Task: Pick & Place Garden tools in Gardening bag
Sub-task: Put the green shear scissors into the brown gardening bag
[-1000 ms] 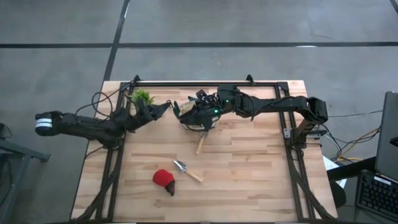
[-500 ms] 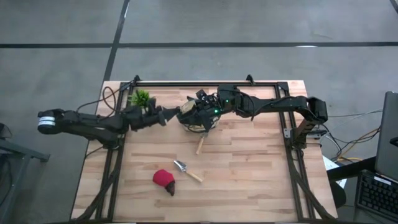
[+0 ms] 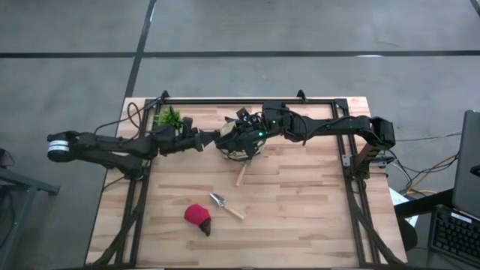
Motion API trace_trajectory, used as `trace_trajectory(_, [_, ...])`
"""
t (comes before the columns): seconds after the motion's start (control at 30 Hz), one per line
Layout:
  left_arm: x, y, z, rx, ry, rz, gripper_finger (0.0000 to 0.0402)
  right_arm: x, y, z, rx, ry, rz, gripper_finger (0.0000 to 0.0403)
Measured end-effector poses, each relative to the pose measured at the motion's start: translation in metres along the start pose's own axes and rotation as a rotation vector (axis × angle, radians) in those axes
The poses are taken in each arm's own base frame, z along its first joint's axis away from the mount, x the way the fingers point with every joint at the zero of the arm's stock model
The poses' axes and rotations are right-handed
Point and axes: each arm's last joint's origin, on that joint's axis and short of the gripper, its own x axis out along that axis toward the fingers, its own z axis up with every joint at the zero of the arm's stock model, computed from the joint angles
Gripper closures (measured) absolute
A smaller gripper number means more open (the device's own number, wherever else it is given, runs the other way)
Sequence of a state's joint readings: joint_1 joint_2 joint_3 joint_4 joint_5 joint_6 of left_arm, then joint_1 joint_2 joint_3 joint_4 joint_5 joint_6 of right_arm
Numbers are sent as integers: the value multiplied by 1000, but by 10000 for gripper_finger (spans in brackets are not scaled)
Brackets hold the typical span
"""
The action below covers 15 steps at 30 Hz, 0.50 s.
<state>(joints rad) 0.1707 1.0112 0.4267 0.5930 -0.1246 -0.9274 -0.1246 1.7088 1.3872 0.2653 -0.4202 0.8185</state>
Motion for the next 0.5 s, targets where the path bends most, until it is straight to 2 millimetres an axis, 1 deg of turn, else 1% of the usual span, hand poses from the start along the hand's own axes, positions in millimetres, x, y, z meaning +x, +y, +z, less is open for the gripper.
trace_trajectory(0.13, [0, 1, -1, -27, 24, -5, 342, 0, 0, 0, 0, -8, -8, 177])
trace_trajectory(0.3, [0, -1, -1, -86, 52, -32, 289, 0, -1, 0, 0, -17, -17, 177])
trace_trajectory(0.4, [-2, -8, 3, -135, 34, -74, 259, 0, -2, -1, 6, -3, -25, 177])
trace_trajectory(0.5, [-6, -16, 10, -109, 7, -131, 237, 0, -4, -3, 2, 34, -31, 177])
